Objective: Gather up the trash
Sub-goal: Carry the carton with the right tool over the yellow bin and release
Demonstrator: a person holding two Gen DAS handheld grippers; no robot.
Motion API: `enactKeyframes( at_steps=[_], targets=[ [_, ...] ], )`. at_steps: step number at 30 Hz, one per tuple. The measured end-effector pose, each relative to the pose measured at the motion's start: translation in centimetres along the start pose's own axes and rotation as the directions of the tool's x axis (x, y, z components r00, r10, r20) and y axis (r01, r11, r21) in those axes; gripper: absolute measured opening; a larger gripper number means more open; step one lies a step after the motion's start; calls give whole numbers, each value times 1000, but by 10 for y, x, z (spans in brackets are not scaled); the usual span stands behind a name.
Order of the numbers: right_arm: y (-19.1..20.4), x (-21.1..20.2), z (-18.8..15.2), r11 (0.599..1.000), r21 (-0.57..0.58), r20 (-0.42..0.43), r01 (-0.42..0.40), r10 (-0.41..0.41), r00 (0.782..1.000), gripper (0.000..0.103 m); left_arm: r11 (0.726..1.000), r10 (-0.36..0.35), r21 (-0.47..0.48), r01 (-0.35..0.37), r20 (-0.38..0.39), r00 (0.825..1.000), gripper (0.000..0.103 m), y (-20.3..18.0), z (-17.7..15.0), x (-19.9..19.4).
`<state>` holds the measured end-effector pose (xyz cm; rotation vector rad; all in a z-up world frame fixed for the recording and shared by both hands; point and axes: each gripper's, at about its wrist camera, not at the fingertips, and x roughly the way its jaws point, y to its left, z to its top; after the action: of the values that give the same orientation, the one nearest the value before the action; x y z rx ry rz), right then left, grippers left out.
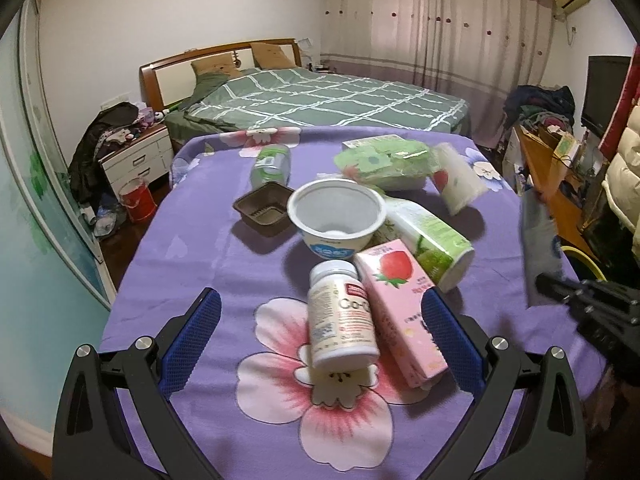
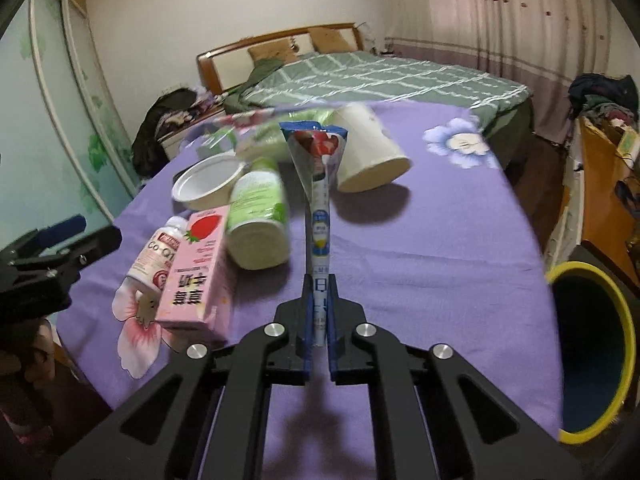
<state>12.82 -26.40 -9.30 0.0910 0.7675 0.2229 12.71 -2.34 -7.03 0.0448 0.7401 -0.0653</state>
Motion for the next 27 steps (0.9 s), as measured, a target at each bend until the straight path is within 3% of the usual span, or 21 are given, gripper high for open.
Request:
enactKeyframes(
  at_steps=[6, 9, 14, 21, 24, 27],
  targets=[
    [-74, -22, -12, 973, 122, 4, 194, -196, 981, 6, 1000, -23, 18, 23, -6, 1000, 99, -11, -2, 2],
    [-120, -27, -26, 926, 176, -31, 334, -334, 942, 6, 999, -31, 28, 32, -9, 999, 99, -17, -2, 1],
    [-173, -12, -55, 853, 192, -151, 485, -462, 874, 6, 998, -38, 43, 39, -16, 999, 99, -27, -2, 2],
    [-208, 8, -74, 808, 214, -232, 549, -504, 832, 7, 996, -49, 70, 50, -20, 999, 99, -42, 1, 3],
    [-210, 10, -76, 802, 228, -238, 553, -505, 830, 10, 995, -58, 79, 60, -26, 998, 99, -48, 0, 3],
    [-212, 7, -71, 799, 237, -222, 553, -509, 832, 20, 994, -62, 86, 65, -36, 997, 99, -54, -3, 3]
  ],
)
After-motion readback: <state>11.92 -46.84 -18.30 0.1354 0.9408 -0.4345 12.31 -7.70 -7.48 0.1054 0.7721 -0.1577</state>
